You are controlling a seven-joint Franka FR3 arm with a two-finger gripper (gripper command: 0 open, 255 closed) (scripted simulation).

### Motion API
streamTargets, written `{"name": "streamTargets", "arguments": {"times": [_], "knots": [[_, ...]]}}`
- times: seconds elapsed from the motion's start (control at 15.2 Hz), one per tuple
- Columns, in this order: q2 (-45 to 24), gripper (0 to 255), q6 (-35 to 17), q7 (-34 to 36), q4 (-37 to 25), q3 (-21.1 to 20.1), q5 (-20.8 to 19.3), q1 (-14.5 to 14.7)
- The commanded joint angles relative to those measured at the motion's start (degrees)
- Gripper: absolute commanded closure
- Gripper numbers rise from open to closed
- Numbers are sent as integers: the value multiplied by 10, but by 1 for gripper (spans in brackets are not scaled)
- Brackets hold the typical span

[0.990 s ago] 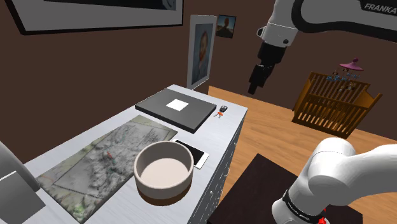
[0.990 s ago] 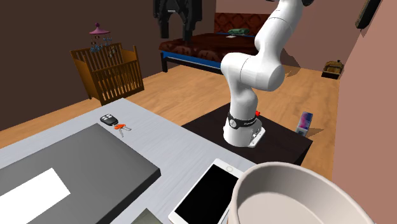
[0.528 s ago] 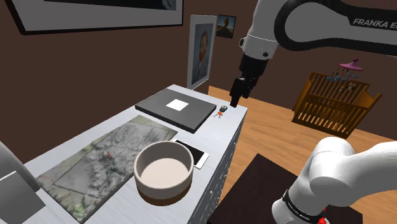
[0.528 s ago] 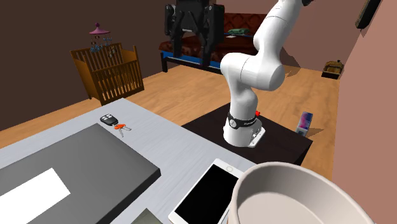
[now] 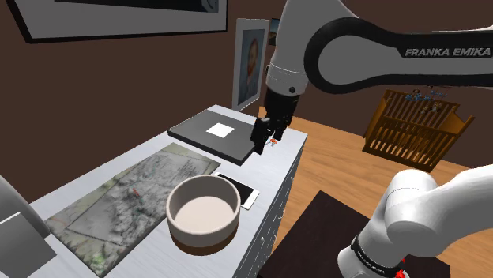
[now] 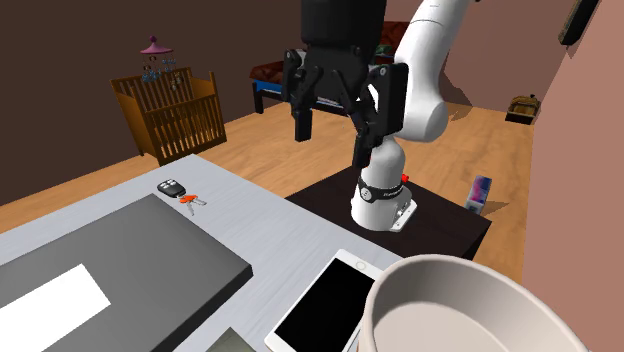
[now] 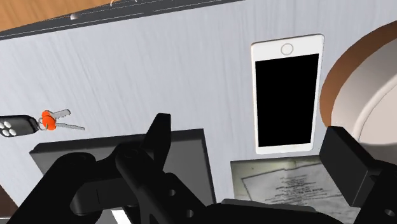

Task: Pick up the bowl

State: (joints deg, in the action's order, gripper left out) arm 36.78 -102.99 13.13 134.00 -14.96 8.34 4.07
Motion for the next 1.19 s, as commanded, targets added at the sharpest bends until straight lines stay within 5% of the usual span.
{"name": "streamTargets", "arguments": {"times": [0.0,0.53,1.12], "knots": [[-27,0,-23,26,-6,-26,8,4],[-150,0,-98,130,-62,-121,3,8],[-163,0,-158,133,-14,-131,3,9]]}}
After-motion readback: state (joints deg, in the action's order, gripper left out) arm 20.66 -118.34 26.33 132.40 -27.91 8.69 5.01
